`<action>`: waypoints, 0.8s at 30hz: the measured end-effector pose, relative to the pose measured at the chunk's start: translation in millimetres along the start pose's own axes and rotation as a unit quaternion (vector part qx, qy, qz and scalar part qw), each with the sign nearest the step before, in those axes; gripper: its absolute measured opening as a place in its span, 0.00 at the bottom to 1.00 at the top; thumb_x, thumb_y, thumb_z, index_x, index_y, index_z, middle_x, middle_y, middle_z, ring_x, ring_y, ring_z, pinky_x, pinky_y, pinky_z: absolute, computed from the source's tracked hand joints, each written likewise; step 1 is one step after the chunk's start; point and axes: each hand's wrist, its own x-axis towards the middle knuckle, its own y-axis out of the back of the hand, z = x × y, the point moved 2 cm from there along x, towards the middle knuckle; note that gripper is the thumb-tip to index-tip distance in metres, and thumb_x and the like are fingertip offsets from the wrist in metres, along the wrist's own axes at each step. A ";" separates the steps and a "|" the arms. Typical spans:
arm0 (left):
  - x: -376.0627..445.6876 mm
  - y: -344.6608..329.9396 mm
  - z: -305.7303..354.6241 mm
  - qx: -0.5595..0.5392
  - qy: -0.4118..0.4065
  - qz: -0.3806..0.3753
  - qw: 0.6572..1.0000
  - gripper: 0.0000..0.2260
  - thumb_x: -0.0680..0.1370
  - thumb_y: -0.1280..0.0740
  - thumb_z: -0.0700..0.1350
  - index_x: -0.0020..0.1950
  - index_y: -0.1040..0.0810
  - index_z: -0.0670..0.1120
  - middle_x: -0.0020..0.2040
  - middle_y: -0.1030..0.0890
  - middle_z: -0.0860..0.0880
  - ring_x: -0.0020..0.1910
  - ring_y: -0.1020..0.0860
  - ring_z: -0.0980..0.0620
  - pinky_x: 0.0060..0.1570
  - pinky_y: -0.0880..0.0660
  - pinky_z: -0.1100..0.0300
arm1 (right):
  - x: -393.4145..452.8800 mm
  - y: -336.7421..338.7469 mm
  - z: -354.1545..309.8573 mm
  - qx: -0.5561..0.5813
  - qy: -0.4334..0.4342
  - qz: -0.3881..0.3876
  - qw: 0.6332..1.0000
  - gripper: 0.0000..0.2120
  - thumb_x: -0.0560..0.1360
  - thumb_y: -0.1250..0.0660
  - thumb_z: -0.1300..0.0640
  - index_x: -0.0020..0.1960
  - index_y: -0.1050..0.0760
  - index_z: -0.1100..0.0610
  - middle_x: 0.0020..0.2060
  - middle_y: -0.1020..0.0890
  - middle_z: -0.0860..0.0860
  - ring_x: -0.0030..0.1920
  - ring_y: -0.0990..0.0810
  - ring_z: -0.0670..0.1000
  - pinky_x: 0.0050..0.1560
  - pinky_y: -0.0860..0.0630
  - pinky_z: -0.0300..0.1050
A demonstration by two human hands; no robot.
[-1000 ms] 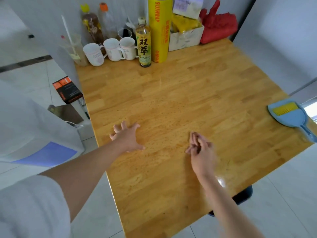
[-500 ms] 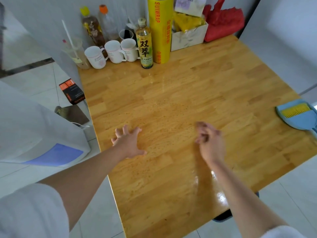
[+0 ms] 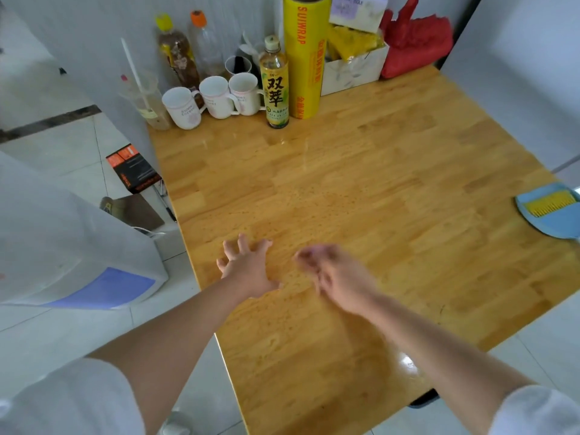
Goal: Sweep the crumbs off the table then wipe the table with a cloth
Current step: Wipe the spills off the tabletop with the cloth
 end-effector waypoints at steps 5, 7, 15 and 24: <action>-0.7 0.9 4.2 -0.004 -0.004 -0.015 1.000 0.46 0.71 0.26 0.64 0.79 0.52 0.61 0.80 0.65 0.40 0.76 0.63 0.27 0.72 0.49 0.27 | 7.7 55.9 63.2 -0.048 -0.100 0.017 0.994 0.19 0.80 0.39 0.57 0.66 0.26 0.37 0.62 0.23 0.45 0.39 0.20 0.36 0.36 0.24 0.33; -0.7 0.2 4.2 -0.003 -0.004 -0.018 1.000 0.45 0.72 0.27 0.64 0.79 0.52 0.60 0.80 0.65 0.39 0.76 0.63 0.26 0.72 0.49 0.27 | 1.7 86.2 98.0 0.035 -0.369 0.255 0.893 0.18 0.81 0.38 0.60 0.67 0.25 0.44 0.62 0.22 0.54 0.38 0.24 0.31 0.38 0.30 0.30; -1.3 1.0 5.2 -0.004 -0.022 -0.030 0.999 0.40 0.77 0.29 0.54 0.79 0.52 0.55 0.78 0.66 0.34 0.74 0.64 0.23 0.69 0.49 0.24 | -40.7 -76.7 -52.4 -0.054 -0.072 0.081 0.993 0.17 0.79 0.39 0.53 0.67 0.27 0.44 0.62 0.28 0.46 0.52 0.25 0.43 0.42 0.25 0.36; 2.9 19.5 -12.2 0.126 -0.093 -0.072 0.985 0.44 0.77 0.32 0.46 0.81 0.60 0.56 0.78 0.61 0.33 0.75 0.55 0.22 0.66 0.32 0.32 | -84.6 -54.6 -50.9 0.017 -0.506 0.330 0.797 0.20 0.83 0.40 0.53 0.72 0.33 0.36 0.62 0.26 0.48 0.38 0.26 0.42 0.37 0.27 0.43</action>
